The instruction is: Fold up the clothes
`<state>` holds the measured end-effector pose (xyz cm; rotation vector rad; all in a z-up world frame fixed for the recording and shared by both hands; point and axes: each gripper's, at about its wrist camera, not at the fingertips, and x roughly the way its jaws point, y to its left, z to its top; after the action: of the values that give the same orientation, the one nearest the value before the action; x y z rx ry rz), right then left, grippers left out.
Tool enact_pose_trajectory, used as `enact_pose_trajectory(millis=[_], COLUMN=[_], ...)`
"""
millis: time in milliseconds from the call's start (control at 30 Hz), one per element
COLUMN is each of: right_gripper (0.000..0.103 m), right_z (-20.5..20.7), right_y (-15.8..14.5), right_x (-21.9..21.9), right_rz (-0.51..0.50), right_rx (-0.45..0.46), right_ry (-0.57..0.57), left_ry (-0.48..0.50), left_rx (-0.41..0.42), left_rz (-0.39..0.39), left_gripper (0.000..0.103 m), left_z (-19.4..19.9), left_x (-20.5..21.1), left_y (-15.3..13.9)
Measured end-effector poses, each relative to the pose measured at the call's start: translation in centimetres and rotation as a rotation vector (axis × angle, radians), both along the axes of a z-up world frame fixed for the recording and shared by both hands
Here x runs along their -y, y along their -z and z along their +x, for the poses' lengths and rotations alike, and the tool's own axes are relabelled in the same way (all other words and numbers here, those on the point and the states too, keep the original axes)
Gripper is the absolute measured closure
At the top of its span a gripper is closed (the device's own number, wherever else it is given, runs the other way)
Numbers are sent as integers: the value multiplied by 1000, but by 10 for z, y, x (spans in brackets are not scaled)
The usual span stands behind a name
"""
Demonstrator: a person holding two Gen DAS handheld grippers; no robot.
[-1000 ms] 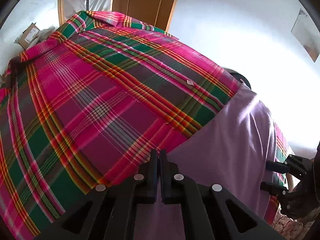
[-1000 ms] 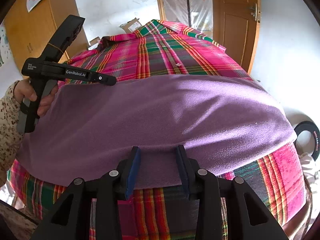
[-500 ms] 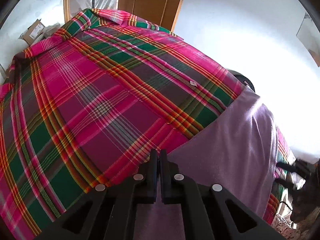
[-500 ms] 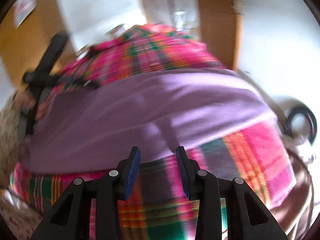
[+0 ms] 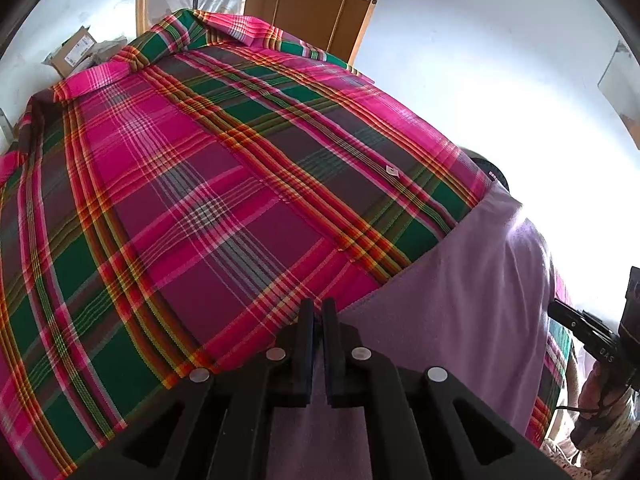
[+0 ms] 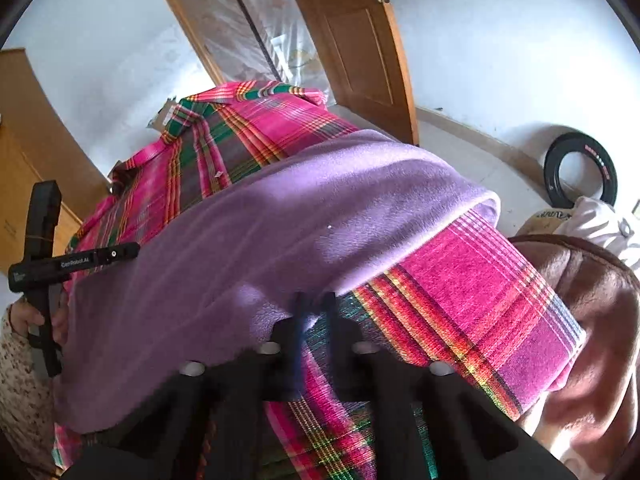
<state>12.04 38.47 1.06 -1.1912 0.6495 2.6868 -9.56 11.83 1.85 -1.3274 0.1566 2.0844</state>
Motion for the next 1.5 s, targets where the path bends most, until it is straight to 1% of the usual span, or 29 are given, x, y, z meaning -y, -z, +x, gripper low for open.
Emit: enact_pose_trajectory(millis=[67,133,233,300,367,467,600,667,733,933,967,1033,1100,1200,1300,1367,1433,1500], right_gripper=[101,103,102,99,99,95,92,92,86,84,84,84,83,83,83,83,83,83], right_z=[3,6,11,12,9,-1,-26,-36,-43,-58,-59,-60,-66,-79,-90,-104,-123,-140], right_y=[1,2,2,-3,-11,-21,-24,-22,-18,-9,-9,-16,-17,-18,-23,-29,-34,-36], right_x=[-5,-11,-23,-21,-11,10,54,78,93,113,116,119,127,141,156,167,177,186], right_rz=[2,29,3,17,40,87,130,146,162,179,179,168,173,183,181,185,147,75], right_rx=[7,32,45,29,2,-35,-35,-34,-26,20,21,-6,-10,-13,-39,-54,-59,-38], right_ry=[19,58,99,102,76,-4,-196,-297,-361,-407,-414,-426,-449,-493,-550,-590,-651,-717], left_ry=[-16,-31,-54,-70,-86,-120,-197,-226,-262,-385,-406,-446,-482,-531,-577,-603,-617,-615], left_rx=[-5,-10,-17,-22,-28,-57,-68,-67,-55,14,26,49,69,73,79,87,96,88], left_rz=[13,26,45,57,70,82,117,139,144,120,116,109,126,176,204,226,236,216], left_gripper=[98,98,98,98,98,98,98,98,97,97,97,97,97,97,97,97,97,97], left_z=[-1,-1,-2,-3,-3,6,21,34,43,65,69,76,81,89,94,96,96,95], left_x=[6,12,20,26,32,55,92,110,127,173,181,196,209,226,242,252,257,254], left_y=[-5,-9,-16,-21,-26,-39,-52,-53,-47,-17,-11,-1,6,9,13,15,14,13])
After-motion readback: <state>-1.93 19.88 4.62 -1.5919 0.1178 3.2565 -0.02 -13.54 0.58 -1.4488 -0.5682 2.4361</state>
